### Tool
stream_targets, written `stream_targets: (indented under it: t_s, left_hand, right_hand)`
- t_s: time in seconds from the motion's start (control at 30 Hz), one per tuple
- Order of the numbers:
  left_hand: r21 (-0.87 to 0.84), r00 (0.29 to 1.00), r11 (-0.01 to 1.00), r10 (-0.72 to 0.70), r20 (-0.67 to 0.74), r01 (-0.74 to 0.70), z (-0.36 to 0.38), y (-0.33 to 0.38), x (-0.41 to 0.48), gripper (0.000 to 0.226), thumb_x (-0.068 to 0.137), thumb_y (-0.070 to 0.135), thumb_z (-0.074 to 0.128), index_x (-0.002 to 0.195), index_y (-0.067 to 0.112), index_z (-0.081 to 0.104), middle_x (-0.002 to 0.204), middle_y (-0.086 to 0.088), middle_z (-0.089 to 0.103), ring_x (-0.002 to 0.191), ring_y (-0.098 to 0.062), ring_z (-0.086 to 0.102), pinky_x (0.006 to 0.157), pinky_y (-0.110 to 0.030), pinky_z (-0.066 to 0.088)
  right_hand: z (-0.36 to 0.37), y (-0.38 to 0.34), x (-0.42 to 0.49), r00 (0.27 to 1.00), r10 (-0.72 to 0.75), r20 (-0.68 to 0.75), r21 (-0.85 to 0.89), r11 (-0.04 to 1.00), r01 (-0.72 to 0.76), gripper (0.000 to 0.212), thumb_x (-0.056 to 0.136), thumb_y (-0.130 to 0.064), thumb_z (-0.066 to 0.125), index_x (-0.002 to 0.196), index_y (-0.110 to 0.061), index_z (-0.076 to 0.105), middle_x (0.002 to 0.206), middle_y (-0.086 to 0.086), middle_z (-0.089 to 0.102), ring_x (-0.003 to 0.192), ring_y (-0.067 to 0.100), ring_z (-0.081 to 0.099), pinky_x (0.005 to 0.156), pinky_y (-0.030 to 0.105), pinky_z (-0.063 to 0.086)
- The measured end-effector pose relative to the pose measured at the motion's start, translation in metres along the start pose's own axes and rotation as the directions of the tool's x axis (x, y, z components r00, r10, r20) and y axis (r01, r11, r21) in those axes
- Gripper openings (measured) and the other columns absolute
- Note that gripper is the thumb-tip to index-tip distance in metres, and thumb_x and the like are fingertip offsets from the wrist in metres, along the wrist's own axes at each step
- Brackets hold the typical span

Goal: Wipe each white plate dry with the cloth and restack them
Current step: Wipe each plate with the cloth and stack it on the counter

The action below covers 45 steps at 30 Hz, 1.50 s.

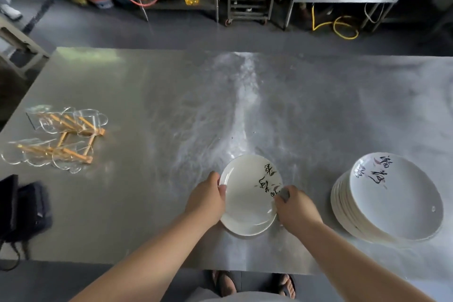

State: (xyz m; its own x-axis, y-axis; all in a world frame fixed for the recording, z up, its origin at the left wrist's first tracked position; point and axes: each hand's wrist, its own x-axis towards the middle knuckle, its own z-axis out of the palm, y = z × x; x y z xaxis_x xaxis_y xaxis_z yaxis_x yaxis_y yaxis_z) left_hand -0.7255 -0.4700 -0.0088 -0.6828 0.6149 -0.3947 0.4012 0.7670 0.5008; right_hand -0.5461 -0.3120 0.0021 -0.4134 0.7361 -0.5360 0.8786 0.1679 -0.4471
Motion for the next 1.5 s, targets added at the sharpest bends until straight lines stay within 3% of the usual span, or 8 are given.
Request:
stream_targets:
  t_s: [0.3, 0.63, 0.7, 0.8, 1.03, 1.17, 1.37, 1.5]
  left_hand:
    - [-0.735, 0.980, 0.672, 0.191, 0.047, -0.096, -0.093, 0.048, -0.018, 0.036, 0.092, 0.027, 0.049, 0.117, 0.051, 0.058, 0.108, 0.013, 0.073, 0.103, -0.019, 0.074, 0.074, -0.043, 0.067]
    - [-0.970, 0.958, 0.242, 0.269, 0.102, 0.036, -0.151, 0.065, -0.040, 0.051, 0.082, 0.010, 0.059, 0.123, 0.038, 0.074, 0.118, -0.010, 0.077, 0.095, -0.031, 0.076, 0.069, -0.044, 0.063]
    - [-0.977, 0.945, 0.211, 0.307, 0.109, 0.044, -0.151, 0.066, -0.048, 0.050, 0.080, 0.011, 0.062, 0.122, 0.035, 0.076, 0.115, -0.011, 0.077, 0.093, -0.031, 0.075, 0.068, -0.045, 0.064]
    - [-0.983, 0.917, 0.180, 0.387, 0.096, 0.027, -0.156, 0.064, -0.056, 0.051, 0.076, 0.015, 0.068, 0.125, 0.029, 0.074, 0.114, -0.017, 0.076, 0.095, -0.032, 0.075, 0.072, -0.049, 0.064]
    - [-0.979, 0.893, 0.204, 0.440, 0.097, 0.006, -0.166, 0.048, -0.060, 0.054, 0.085, 0.011, 0.058, 0.136, 0.024, 0.068, 0.121, -0.021, 0.074, 0.098, -0.031, 0.075, 0.076, -0.048, 0.062]
    - [-0.978, 0.887, 0.209, 0.452, 0.092, -0.005, -0.166, 0.044, -0.064, 0.058, 0.082, 0.013, 0.058, 0.139, 0.022, 0.066, 0.125, -0.021, 0.072, 0.101, -0.030, 0.073, 0.082, -0.056, 0.062]
    - [-0.989, 0.908, 0.142, 0.419, 0.022, -0.041, -0.180, 0.034, -0.058, 0.045, 0.089, 0.011, 0.058, 0.132, 0.018, 0.070, 0.121, -0.019, 0.075, 0.100, -0.032, 0.076, 0.073, -0.048, 0.063]
    - [-0.980, 0.894, 0.199, 0.442, 0.069, -0.023, -0.175, 0.034, -0.061, 0.051, 0.085, 0.015, 0.059, 0.136, 0.019, 0.067, 0.118, -0.020, 0.075, 0.097, -0.030, 0.076, 0.078, -0.053, 0.063]
  right_hand:
    - [-0.096, -0.077, -0.035, 0.979, -0.162, -0.125, 0.267, 0.945, 0.190, 0.022, 0.095, -0.035, 0.047, 0.091, -0.016, 0.058, 0.069, -0.008, 0.076, 0.057, 0.017, 0.072, 0.070, 0.043, 0.064]
    - [-0.146, -0.148, -0.100, 0.822, -0.351, -0.449, 0.369, 0.765, 0.528, 0.033, 0.080, -0.052, 0.053, 0.106, -0.059, 0.035, 0.092, -0.029, 0.070, 0.071, 0.003, 0.067, 0.063, 0.021, 0.052]
    - [-0.138, -0.159, -0.110, 0.745, -0.516, -0.422, 0.179, 0.759, 0.626, 0.035, 0.083, -0.053, 0.056, 0.116, -0.055, 0.044, 0.111, -0.033, 0.064, 0.101, -0.007, 0.061, 0.081, 0.008, 0.047]
    - [-0.115, -0.163, -0.112, 0.637, -0.733, -0.238, -0.386, 0.674, 0.630, 0.051, 0.102, -0.048, 0.053, 0.151, -0.037, 0.046, 0.166, -0.022, 0.025, 0.159, 0.019, 0.003, 0.130, 0.038, 0.001]
    - [-0.094, -0.160, -0.118, 0.679, -0.734, 0.023, -0.359, 0.628, 0.691, 0.097, 0.088, -0.088, 0.006, 0.165, -0.032, -0.009, 0.167, -0.024, -0.025, 0.151, -0.003, -0.030, 0.129, 0.028, 0.003]
    - [-0.101, -0.182, -0.118, 0.631, -0.773, -0.061, -0.376, 0.603, 0.703, 0.109, 0.086, -0.087, 0.002, 0.166, -0.014, 0.013, 0.172, -0.006, -0.015, 0.157, 0.009, -0.023, 0.130, 0.038, -0.003]
    - [-0.082, -0.179, -0.128, 0.343, -0.932, 0.119, -0.292, 0.298, 0.909, 0.079, 0.103, -0.067, 0.022, 0.156, -0.011, 0.042, 0.173, 0.001, 0.017, 0.161, 0.016, 0.006, 0.129, 0.046, 0.018]
    - [-0.103, -0.189, -0.117, 0.504, -0.861, 0.071, -0.540, 0.392, 0.745, 0.104, 0.087, -0.083, -0.009, 0.166, -0.018, 0.007, 0.172, -0.002, -0.015, 0.158, 0.014, -0.021, 0.130, 0.044, 0.000]
